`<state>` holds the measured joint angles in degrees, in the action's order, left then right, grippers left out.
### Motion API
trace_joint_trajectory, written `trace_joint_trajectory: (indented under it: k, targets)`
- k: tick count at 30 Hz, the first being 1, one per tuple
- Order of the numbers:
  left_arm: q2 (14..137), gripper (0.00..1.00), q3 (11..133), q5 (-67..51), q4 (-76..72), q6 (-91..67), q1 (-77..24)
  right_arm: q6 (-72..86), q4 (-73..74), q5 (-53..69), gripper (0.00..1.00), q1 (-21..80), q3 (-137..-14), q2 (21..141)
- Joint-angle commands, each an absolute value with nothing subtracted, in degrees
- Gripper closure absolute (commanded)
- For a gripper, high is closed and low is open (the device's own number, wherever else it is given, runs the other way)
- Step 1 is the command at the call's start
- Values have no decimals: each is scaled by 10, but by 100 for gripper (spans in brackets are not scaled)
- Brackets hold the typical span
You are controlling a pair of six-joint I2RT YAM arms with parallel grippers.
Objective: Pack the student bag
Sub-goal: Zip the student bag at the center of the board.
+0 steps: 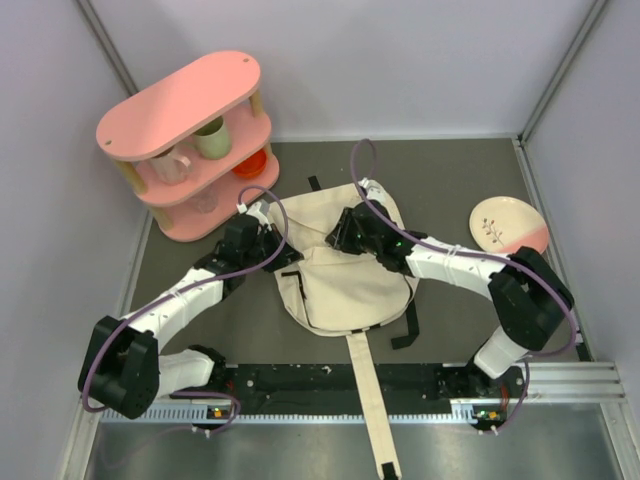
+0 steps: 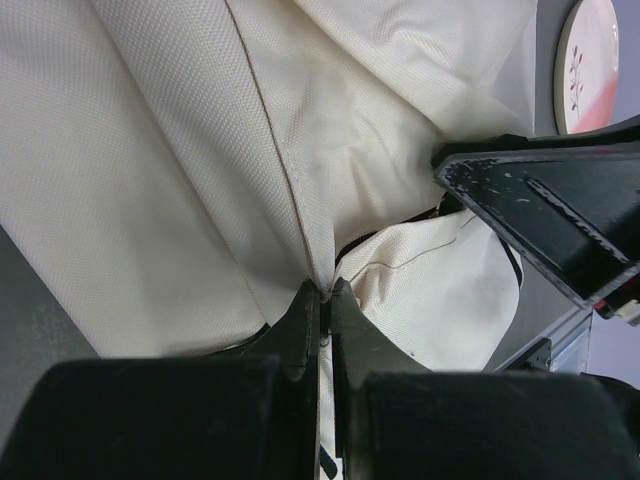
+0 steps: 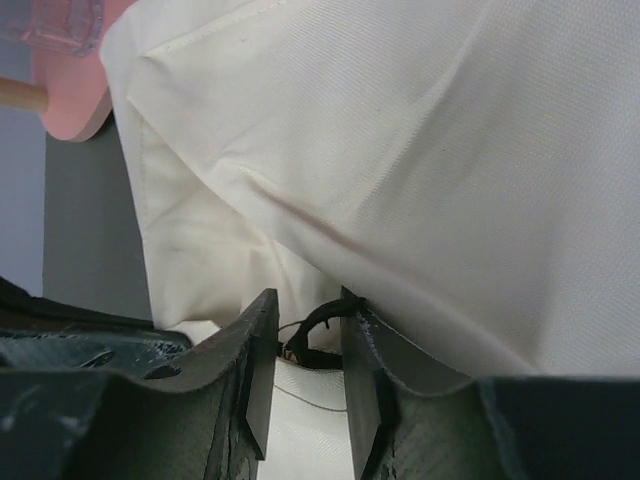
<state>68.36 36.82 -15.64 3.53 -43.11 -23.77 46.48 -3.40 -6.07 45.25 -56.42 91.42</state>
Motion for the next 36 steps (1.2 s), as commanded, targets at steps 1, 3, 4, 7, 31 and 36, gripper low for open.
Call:
trace_joint_trajectory:
  k: [1,3,4,7,31,36]
  targets:
    - [671,100,376,-184,32,-422,-237,478,-43,-86,74,457,-591,932]
    - [671,100,377,-185,32,-422,-237,475,-45,-90,88,457,-590,935]
    - [671,100,376,-183,32,-422,-237,474,-43,-91,95,456,-590,934]
    - [673,100,377,-183,32,-422,-237,464,-54,-93,100,457,-584,923]
    - [657,100,374,-158,62,-410,-234,396,-12,-210,100,370,-495,760]
    - [650,100,374,-147,71,-404,-231,389,-4,-215,100,333,-469,745]
